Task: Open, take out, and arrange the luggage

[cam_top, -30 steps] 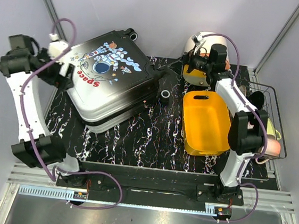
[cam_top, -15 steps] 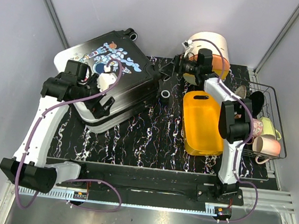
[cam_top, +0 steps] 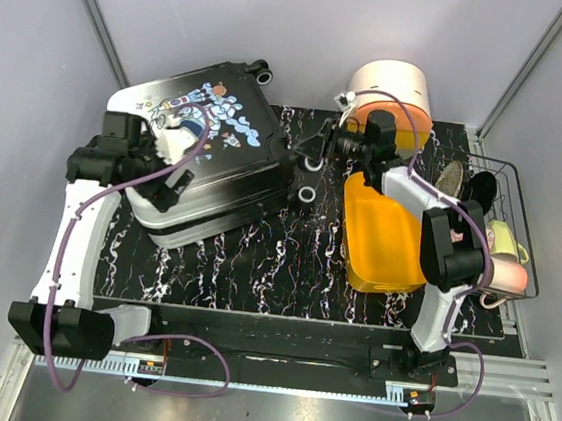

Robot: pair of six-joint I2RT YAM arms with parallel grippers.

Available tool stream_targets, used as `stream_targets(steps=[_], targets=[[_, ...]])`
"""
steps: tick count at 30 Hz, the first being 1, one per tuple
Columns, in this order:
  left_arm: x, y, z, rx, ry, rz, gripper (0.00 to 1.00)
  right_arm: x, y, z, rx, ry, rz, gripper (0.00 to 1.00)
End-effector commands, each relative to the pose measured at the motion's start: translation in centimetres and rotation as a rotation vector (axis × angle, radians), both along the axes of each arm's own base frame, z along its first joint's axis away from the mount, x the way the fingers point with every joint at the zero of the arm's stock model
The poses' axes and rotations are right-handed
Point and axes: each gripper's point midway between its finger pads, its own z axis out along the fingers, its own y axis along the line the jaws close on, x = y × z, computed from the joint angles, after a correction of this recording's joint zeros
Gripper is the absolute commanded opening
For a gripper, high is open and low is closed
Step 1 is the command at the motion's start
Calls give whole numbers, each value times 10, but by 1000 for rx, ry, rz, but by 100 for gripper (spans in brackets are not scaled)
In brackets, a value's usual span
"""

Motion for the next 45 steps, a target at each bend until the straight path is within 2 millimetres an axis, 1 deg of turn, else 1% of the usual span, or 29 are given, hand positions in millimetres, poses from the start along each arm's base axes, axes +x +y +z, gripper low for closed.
stream_targets(steps=[1, 2, 3, 4, 5, 6, 8, 9, 11, 13, 15, 17, 18, 19, 21, 23, 24, 26, 28, 29, 32, 35, 36, 37, 39, 40, 42, 43, 45], targets=[[8, 74, 3, 96, 12, 254, 91, -106, 32, -9, -7, 151, 258, 29], [11, 81, 12, 87, -12, 274, 91, -122, 40, -4, -7, 150, 286, 30], [11, 91, 13, 76, -13, 310, 93, -134, 41, -11, -12, 184, 296, 30], [12, 93, 15, 61, -15, 326, 94, -143, 45, -12, -12, 195, 307, 33], [15, 93, 20, 35, -30, 329, 95, -150, 48, -4, -3, 176, 310, 36], [12, 94, 17, 13, -5, 340, 96, -165, 53, -9, -4, 210, 328, 38], [11, 81, 14, -62, 20, 317, 97, -176, 57, -1, 11, 204, 334, 42], [10, 78, 12, -78, 28, 314, 97, -184, 61, -1, 11, 218, 349, 46], [9, 71, 4, -121, 50, 310, 97, -190, 61, 6, 18, 209, 361, 56], [13, 68, -2, -150, 67, 319, 97, -193, 60, 15, 21, 180, 375, 57], [19, 68, -8, -169, 87, 334, 97, -188, 60, 23, 1, 84, 380, 60], [28, 70, -9, -180, 91, 343, 96, -182, 57, 22, -36, 26, 375, 62], [32, 72, -8, -191, 85, 358, 96, -173, 56, 32, -34, -6, 360, 63], [36, 73, -7, -202, 83, 359, 96, -165, 53, 32, -34, -7, 345, 63], [44, 81, -3, -202, 73, 374, 96, -141, 41, 45, -18, -29, 310, 64], [49, 87, -3, -192, 74, 377, 95, -126, 33, 41, -33, -35, 290, 71], [51, 91, -4, -182, 74, 378, 95, -123, 32, 44, -39, -51, 291, 80], [56, 96, -7, -177, 81, 381, 95, -121, 32, 34, -69, -56, 293, 87], [57, 97, -5, -199, 90, 386, 95, -123, 34, 27, -72, -33, 305, 91], [58, 95, 5, -218, 77, 373, 96, -126, 35, 26, -70, -20, 320, 91], [37, 79, 20, -250, 77, 335, 96, -138, 39, 24, -73, -13, 353, 88], [6, 65, 29, -299, 118, 364, 96, -150, 42, 21, -93, -17, 379, 85], [-9, 58, 26, -329, 168, 390, 95, -152, 42, 18, -100, -12, 379, 86], [-17, 55, 24, -337, 189, 404, 95, -156, 44, 17, -104, -15, 386, 86], [-38, 48, 13, -353, 243, 444, 93, -162, 47, 10, -119, 8, 401, 85], [-47, 45, 1, -358, 283, 456, 92, -167, 51, 8, -123, 20, 416, 84], [-56, 40, -7, -371, 310, 466, 91, -173, 57, 7, -127, 24, 434, 84], [-61, 36, -17, -386, 346, 461, 88, -175, 60, 2, -137, 39, 437, 84], [-54, 37, -24, -399, 338, 476, 85, -187, 71, -3, -142, 54, 468, 83]])
